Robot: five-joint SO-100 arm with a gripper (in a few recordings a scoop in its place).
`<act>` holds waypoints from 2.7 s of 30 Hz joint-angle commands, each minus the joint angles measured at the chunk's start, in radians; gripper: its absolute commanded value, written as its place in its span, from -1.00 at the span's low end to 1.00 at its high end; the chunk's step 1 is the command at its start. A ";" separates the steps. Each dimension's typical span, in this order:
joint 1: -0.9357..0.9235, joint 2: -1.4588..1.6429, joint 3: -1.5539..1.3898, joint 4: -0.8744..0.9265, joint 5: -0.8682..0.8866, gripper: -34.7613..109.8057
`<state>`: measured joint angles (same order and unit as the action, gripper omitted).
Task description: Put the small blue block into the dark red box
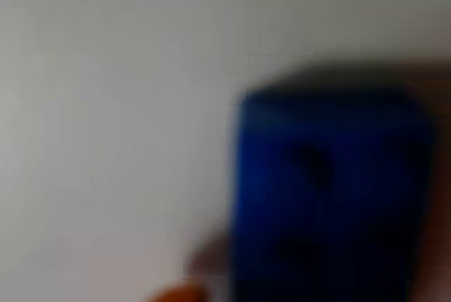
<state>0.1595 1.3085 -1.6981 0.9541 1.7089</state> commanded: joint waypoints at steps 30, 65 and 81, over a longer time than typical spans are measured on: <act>-0.658 0.801 -0.267 0.245 -0.936 -0.52; -0.497 1.578 -0.904 0.021 -1.351 -0.12; 0.163 2.048 -1.063 0.489 -1.614 -0.40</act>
<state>0.2393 3.3487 -2.7412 1.3760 0.0874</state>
